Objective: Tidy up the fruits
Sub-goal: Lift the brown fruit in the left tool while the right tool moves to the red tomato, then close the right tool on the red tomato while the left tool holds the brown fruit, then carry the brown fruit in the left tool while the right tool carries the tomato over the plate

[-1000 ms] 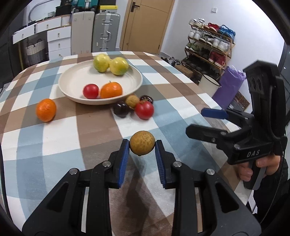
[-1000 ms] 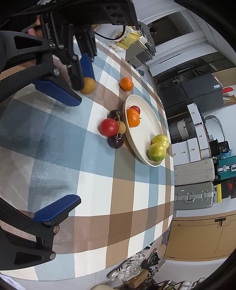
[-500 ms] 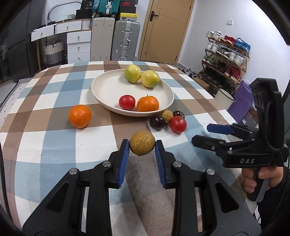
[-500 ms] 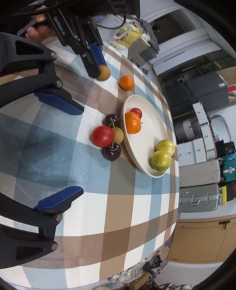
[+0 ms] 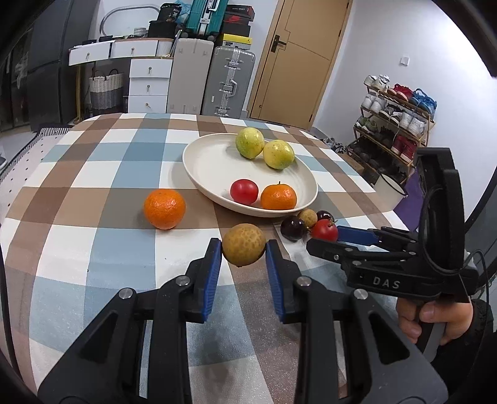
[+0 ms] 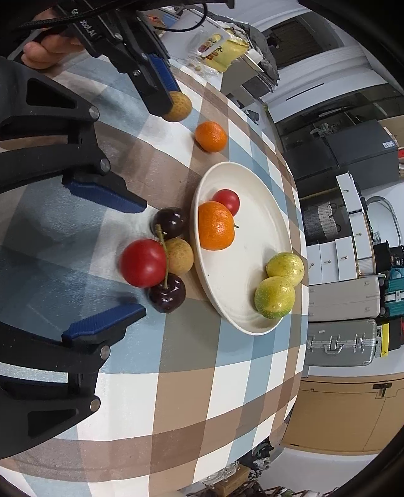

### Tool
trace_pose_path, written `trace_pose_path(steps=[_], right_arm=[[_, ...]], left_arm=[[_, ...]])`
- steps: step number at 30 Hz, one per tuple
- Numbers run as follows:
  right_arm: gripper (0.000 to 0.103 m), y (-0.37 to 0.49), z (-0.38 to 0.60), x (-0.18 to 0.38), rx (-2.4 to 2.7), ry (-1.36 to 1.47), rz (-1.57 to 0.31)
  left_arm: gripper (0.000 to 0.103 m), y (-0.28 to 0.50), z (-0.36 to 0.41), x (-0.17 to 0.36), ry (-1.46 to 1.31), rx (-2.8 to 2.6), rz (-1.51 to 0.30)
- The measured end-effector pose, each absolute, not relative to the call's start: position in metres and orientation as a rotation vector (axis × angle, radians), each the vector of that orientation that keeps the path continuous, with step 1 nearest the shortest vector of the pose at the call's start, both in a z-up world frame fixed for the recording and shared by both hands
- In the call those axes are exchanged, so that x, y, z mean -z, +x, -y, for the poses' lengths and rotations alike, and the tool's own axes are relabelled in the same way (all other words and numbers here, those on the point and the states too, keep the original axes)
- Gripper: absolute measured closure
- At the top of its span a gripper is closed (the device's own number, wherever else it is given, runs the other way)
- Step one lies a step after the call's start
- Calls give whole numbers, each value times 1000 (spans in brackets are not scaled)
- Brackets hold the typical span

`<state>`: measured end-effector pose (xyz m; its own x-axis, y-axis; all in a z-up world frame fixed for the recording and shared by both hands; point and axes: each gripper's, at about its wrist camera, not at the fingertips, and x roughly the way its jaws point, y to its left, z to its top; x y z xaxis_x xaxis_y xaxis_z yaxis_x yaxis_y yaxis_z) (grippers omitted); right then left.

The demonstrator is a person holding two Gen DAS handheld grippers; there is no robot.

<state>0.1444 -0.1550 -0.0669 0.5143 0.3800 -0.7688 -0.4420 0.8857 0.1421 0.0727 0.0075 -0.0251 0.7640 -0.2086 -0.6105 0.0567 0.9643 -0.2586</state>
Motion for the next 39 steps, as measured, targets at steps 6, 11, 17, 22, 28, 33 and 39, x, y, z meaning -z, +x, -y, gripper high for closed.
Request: trace_pose_path(steps=[6, 11, 17, 22, 28, 33, 39], right_arm=[[51, 148, 157, 67, -484, -63, -906], [58, 148, 157, 67, -484, -63, -907], [71, 148, 160, 67, -491, -46, -911], [71, 142, 162, 66, -515, -40, -907], [71, 129, 161, 57, -555, -49, -887], [71, 115, 164, 42, -588, -46, -849], [71, 109, 168, 28, -614, -35, -823]], left_arm=[[77, 74, -8, 26, -234, 150, -689], [77, 75, -8, 28, -237, 150, -696], [77, 75, -8, 29, -242, 147, -700], [77, 76, -7, 29, -245, 147, -704], [77, 77, -9, 29, -256, 148, -703], [77, 78, -9, 29, -244, 145, -701], [77, 78, -9, 28, -228, 138, -698]])
